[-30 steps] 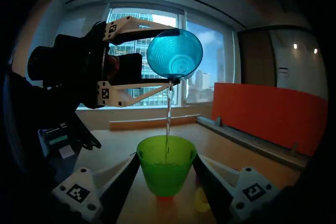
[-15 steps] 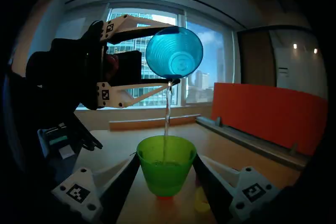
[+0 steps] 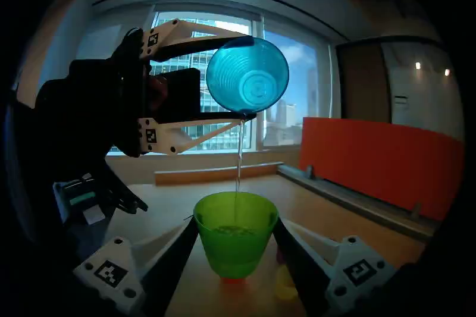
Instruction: Pour water
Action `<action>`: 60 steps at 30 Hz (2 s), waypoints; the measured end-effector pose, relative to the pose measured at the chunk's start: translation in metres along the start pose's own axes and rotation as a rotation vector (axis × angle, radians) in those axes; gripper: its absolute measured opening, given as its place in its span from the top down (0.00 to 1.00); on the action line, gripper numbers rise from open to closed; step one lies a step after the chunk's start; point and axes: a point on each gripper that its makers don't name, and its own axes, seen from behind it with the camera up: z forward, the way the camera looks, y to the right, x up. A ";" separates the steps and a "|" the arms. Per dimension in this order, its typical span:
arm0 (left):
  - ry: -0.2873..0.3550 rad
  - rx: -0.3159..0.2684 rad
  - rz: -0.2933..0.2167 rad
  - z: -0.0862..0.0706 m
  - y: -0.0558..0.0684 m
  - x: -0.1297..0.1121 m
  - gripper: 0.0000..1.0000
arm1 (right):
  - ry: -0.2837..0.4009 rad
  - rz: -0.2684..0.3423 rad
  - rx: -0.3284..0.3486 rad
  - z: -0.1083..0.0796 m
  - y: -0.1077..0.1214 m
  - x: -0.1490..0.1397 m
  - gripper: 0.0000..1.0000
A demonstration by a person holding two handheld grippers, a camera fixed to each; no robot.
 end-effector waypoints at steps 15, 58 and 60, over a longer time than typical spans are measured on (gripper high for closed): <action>-0.005 0.006 0.038 0.001 0.005 -0.001 0.13 | 0.000 -0.002 -0.004 -0.001 0.001 0.001 0.10; -0.064 0.042 -0.779 0.009 0.004 -0.042 0.13 | 0.048 0.006 -0.028 -0.004 0.010 0.011 0.10; -0.068 0.047 -0.824 0.007 0.003 -0.045 0.12 | 0.050 0.003 -0.030 -0.004 0.010 0.012 0.10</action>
